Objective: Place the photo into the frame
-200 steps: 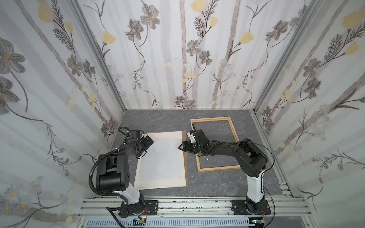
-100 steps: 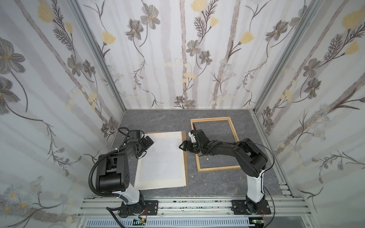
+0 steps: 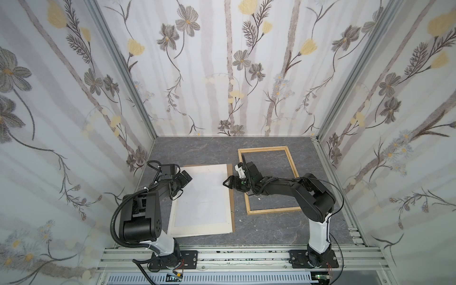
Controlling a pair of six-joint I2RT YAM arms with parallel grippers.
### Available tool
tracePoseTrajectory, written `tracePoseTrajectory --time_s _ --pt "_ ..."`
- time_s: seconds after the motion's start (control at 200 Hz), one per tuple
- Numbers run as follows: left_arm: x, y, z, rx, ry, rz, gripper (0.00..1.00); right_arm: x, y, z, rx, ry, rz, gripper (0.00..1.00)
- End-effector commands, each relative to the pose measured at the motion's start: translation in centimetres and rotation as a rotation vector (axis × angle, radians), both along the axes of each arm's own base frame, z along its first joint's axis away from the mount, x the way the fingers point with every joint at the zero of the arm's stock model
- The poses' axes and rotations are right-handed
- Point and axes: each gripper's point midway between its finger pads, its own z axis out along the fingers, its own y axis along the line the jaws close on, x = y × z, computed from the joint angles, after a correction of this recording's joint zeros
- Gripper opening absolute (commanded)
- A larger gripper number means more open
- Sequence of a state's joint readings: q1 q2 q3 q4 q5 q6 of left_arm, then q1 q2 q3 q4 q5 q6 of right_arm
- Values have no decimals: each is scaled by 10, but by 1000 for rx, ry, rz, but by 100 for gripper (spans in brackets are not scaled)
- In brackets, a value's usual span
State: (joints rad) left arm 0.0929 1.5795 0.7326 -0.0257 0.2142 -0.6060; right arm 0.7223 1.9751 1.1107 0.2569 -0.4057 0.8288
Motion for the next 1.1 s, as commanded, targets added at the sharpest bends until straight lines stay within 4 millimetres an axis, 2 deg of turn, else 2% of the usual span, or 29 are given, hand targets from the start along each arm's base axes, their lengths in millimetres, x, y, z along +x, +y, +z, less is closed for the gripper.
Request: tracePoseTrajectory --time_s 0.0,0.34,0.674,0.799,0.899,0.934,0.984,1.019,1.094 --pt "-31 -14 -21 -87 142 -4 98 -3 16 27 85 -45 42 80" --pt "-30 -16 -18 -97 132 -5 98 -9 21 41 106 -63 65 80" --pt "-34 -19 -20 -115 127 -8 98 -22 34 65 212 -99 139 79" --pt "-34 -22 -21 -129 126 -13 98 -34 45 77 349 -97 215 79" --pt "-35 -24 -24 -146 127 -15 98 -61 49 119 653 -119 329 81" --pt "-35 -25 -24 -149 126 -15 98 -65 49 125 716 -104 351 81" --pt "-36 -26 -25 -152 127 -16 99 -62 51 115 714 -64 347 79" --pt "-36 -26 -24 -155 126 -17 98 -56 52 98 660 -39 308 77" --pt "-36 -26 -22 -153 122 -20 98 -48 53 76 533 -53 256 74"
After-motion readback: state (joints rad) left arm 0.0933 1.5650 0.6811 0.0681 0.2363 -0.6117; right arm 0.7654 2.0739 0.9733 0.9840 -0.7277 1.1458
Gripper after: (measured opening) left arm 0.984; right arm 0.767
